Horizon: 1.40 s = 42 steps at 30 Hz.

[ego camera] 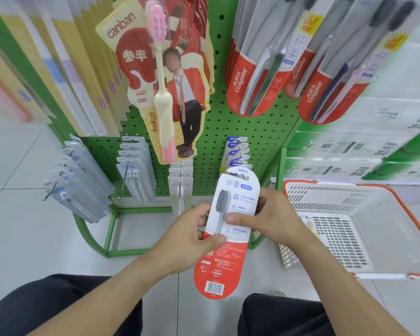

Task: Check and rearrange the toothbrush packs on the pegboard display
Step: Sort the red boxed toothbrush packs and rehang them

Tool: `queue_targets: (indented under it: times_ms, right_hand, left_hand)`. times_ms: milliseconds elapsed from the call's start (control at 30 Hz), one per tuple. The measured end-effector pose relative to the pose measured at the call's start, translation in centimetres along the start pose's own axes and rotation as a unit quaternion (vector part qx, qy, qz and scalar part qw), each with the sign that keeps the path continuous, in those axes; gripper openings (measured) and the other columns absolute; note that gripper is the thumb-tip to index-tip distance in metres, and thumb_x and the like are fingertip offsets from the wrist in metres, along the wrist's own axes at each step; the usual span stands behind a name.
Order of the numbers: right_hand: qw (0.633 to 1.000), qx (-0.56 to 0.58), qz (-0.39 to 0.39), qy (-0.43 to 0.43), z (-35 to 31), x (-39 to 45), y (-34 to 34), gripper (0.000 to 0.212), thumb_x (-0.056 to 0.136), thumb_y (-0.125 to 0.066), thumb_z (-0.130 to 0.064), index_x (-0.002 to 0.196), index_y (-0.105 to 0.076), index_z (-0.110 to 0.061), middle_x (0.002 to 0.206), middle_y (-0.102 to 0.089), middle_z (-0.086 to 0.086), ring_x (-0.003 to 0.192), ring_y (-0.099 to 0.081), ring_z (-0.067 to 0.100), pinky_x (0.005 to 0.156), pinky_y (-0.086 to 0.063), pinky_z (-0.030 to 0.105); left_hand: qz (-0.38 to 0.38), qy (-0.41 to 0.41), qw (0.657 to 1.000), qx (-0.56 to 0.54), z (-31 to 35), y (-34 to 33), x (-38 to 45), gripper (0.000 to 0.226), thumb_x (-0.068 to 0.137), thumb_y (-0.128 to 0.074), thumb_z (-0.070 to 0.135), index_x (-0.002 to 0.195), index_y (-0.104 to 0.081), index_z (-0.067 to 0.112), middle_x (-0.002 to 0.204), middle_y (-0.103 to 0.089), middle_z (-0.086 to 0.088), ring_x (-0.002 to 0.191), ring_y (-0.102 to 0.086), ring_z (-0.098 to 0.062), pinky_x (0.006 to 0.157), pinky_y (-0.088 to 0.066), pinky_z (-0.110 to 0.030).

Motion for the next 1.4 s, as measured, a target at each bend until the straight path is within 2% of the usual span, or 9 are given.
queue_targets:
  times_ms: [133, 300, 500, 700, 933, 1067, 1167, 1300, 1400]
  right_hand:
    - [0.999, -0.014, 0.049, 0.011, 0.5, 0.4, 0.9, 0.077, 0.041, -0.097, -0.056, 0.100, -0.057, -0.029, 0.096, -0.074, -0.003, 0.077, -0.074, 0.016, 0.057, -0.056, 0.037]
    - [0.997, 0.049, 0.057, 0.025, 0.1, 0.5, 0.9, 0.047, 0.055, -0.092, -0.032, 0.087, -0.063, -0.014, 0.070, -0.066, 0.002, 0.052, -0.061, 0.019, 0.040, -0.046, 0.030]
    - [0.994, 0.038, 0.100, 0.022, -0.2, 0.2, -0.1, 0.042, 0.081, -0.082, -0.029, 0.069, -0.050, -0.005, 0.050, -0.059, -0.001, 0.038, -0.054, 0.012, 0.036, -0.039, 0.024]
    - [0.989, -0.039, 0.136, 0.038, -0.8, -0.1, -0.8, 0.052, 0.090, -0.072, -0.038, 0.062, -0.044, -0.005, 0.042, -0.049, -0.006, 0.034, -0.044, 0.007, 0.041, -0.033, 0.020]
    - [0.976, -0.051, 0.210, 0.015, -0.1, 0.0, 0.9, 0.053, 0.096, -0.066, -0.040, 0.062, -0.041, -0.007, 0.048, -0.038, -0.004, 0.049, -0.038, 0.015, 0.048, -0.042, 0.037]
    - [0.977, 0.009, 0.214, -0.008, -0.1, -0.6, 1.7, 0.048, 0.098, -0.063, -0.033, 0.062, -0.043, -0.007, 0.050, -0.054, 0.018, 0.039, -0.055, 0.024, 0.038, -0.039, 0.026]
    - [0.973, 0.073, 0.216, -0.013, -0.2, -0.7, 2.2, 0.044, 0.099, -0.060, -0.025, 0.069, -0.046, 0.004, 0.054, -0.060, 0.026, 0.040, -0.059, 0.028, 0.043, -0.043, 0.029]
    - [0.975, 0.043, 0.216, 0.035, -1.1, -1.4, 2.5, 0.055, 0.098, -0.060, -0.039, 0.066, -0.048, 0.004, 0.046, -0.057, 0.015, 0.047, -0.056, 0.022, 0.060, -0.049, 0.039]
    - [0.964, 0.064, 0.239, 0.100, -2.4, -2.6, 2.3, 0.046, 0.089, -0.061, -0.055, 0.070, -0.054, -0.014, 0.054, -0.060, 0.007, 0.051, -0.053, 0.015, 0.057, -0.047, 0.037]
  left_hand:
    - [0.007, -0.004, 1.000, 0.015, -0.1, 0.2, 0.3, 0.020, 0.096, -0.066, 0.015, 0.115, -0.061, 0.020, 0.100, -0.078, 0.001, 0.087, -0.076, -0.018, 0.072, -0.058, -0.034]
    - [0.021, -0.019, 0.993, 0.114, 0.0, 0.1, 0.1, 0.040, 0.094, -0.053, 0.056, 0.093, -0.068, 0.018, 0.082, -0.077, -0.001, 0.071, -0.073, -0.018, 0.065, -0.056, -0.047]
    - [0.079, -0.048, 0.974, 0.206, 0.3, 0.0, -0.2, 0.055, 0.092, -0.043, 0.064, 0.068, -0.057, 0.016, 0.066, -0.066, 0.004, 0.056, -0.059, -0.008, 0.061, -0.049, -0.040]
    - [0.161, -0.030, 0.968, 0.189, -0.5, 0.9, 0.4, 0.028, 0.088, -0.067, 0.054, 0.104, -0.052, 0.036, 0.097, -0.068, 0.019, 0.088, -0.063, 0.004, 0.081, -0.053, -0.033]
    - [0.052, -0.115, 0.966, 0.225, -0.8, -2.1, -0.2, 0.120, 0.060, -0.090, 0.048, 0.145, -0.005, 0.057, 0.140, -0.024, 0.037, 0.127, -0.033, 0.020, 0.097, -0.027, 0.003]
    - [0.041, -0.170, 0.934, 0.312, -1.6, -3.1, -0.1, 0.100, 0.085, -0.072, 0.038, 0.155, -0.001, 0.047, 0.161, -0.005, 0.017, 0.149, -0.018, -0.002, 0.118, -0.023, -0.015]
    - [0.054, -0.197, 0.914, 0.350, -1.4, -2.9, 0.4, 0.069, 0.100, -0.049, 0.019, 0.159, -0.015, 0.032, 0.167, -0.012, 0.003, 0.153, -0.016, -0.008, 0.118, -0.011, -0.011]
    - [0.118, -0.194, 0.930, 0.289, -0.4, -1.8, -0.1, 0.048, 0.102, -0.046, 0.005, 0.144, -0.051, 0.029, 0.122, -0.061, 0.031, 0.103, -0.056, 0.009, 0.088, -0.036, 0.001]
    - [0.161, -0.153, 0.951, 0.214, 0.1, -1.1, -0.4, 0.030, 0.100, -0.058, 0.011, 0.111, -0.067, 0.037, 0.078, -0.067, 0.025, 0.067, -0.059, -0.004, 0.066, -0.048, -0.020]
Point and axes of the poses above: each hand's wrist, its own x-axis towards the middle knuckle, its own y-axis out of the back of the hand, z = x × y, the point moved 4 cm from there along x, towards the middle knuckle
